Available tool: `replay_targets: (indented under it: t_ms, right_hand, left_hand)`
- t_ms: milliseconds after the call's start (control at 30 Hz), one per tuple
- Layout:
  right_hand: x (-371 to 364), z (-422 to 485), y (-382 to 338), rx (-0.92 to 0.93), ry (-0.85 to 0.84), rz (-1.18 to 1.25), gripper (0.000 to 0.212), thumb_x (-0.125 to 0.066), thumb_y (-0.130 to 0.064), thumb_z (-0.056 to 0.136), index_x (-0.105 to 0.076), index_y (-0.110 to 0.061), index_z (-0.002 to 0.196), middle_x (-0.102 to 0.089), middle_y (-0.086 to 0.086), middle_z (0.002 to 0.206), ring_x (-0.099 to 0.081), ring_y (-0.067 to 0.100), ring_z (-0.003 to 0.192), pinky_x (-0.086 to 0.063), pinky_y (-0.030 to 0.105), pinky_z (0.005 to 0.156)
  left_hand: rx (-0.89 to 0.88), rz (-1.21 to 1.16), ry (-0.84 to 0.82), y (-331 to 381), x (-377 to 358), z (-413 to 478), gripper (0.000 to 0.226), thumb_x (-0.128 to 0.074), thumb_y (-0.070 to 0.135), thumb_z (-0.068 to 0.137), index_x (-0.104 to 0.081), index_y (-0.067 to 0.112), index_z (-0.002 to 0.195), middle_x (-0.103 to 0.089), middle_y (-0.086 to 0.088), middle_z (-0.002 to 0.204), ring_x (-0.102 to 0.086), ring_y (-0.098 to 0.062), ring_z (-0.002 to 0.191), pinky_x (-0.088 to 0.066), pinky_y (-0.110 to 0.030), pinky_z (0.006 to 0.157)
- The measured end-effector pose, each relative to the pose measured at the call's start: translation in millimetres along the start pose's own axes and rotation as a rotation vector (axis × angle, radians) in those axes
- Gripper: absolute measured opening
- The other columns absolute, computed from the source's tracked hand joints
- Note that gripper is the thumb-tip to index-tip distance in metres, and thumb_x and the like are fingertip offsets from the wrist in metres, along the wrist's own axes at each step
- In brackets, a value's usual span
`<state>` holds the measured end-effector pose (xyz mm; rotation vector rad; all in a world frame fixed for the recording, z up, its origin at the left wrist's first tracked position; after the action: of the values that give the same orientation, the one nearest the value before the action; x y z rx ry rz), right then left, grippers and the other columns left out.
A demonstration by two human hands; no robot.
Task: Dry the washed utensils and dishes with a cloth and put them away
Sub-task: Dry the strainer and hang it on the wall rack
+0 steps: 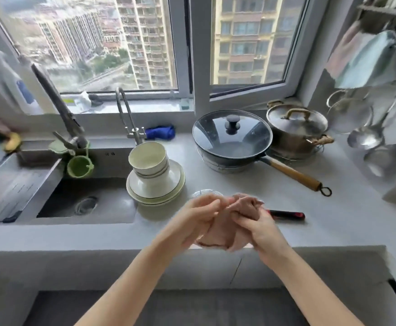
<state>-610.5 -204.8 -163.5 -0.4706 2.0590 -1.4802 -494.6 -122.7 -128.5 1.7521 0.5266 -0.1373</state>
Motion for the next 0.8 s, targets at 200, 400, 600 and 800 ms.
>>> replay_targets:
  t_ms: [200,400,600,800]
  right_hand:
    - [66.9,58.0,-20.3,-0.033,0.251,-0.033,0.026,-0.061,0.0,0.087,-0.056,-0.014,0.108,-0.066,0.006,0.105,-0.064,0.019,0.093,-0.056,0.031,0.069]
    - [103.4,82.7,-19.6,-0.066,0.287,-0.151,0.044,-0.065,-0.004,0.084,-0.05,-0.013,0.125,-0.062,0.008,0.119,-0.061,0.024,0.108,-0.054,0.038,0.082]
    - [116.8,91.0,-7.6,-0.148,0.299,-0.164,0.045,-0.066,-0.007,0.084,-0.049,-0.013,0.126,-0.061,0.008,0.119,-0.06,0.025,0.109,-0.054,0.035,0.077]
    - [119.1,91.4,-10.2,-0.152,0.35,-0.136,0.043,-0.065,-0.008,0.085,-0.05,-0.013,0.124,-0.062,0.008,0.118,-0.06,0.025,0.107,-0.054,0.036,0.077]
  left_hand:
    - [0.551,-0.334,0.537,-106.8,45.6,66.9,0.011,-0.047,0.008,0.096,-0.049,-0.002,0.093,-0.056,-0.023,0.095,-0.059,-0.034,0.084,-0.053,-0.041,0.069]
    - [0.532,-0.833,0.586,-134.6,9.5,149.0,0.057,-0.046,0.028,0.098,-0.029,-0.003,0.142,-0.034,-0.016,0.15,-0.034,-0.027,0.139,-0.027,-0.038,0.114]
    - [0.366,-0.947,0.607,-142.9,29.6,185.3,0.027,-0.039,0.034,0.1,-0.045,0.034,0.126,-0.061,0.016,0.124,-0.058,0.0,0.115,-0.036,-0.003,0.09]
    - [0.45,-0.769,0.577,-147.0,33.2,207.3,0.021,-0.051,0.023,0.096,-0.052,0.011,0.078,-0.047,0.002,0.076,-0.043,-0.012,0.066,-0.038,-0.023,0.061]
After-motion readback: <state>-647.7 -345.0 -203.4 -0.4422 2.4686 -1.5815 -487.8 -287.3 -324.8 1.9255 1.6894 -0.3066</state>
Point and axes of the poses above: each hand's wrist, its own z-axis towards the middle knuckle, its own x-axis out of the back of the hand, y = z × x, the point moved 6 cm from there along z, towards the middle knuckle
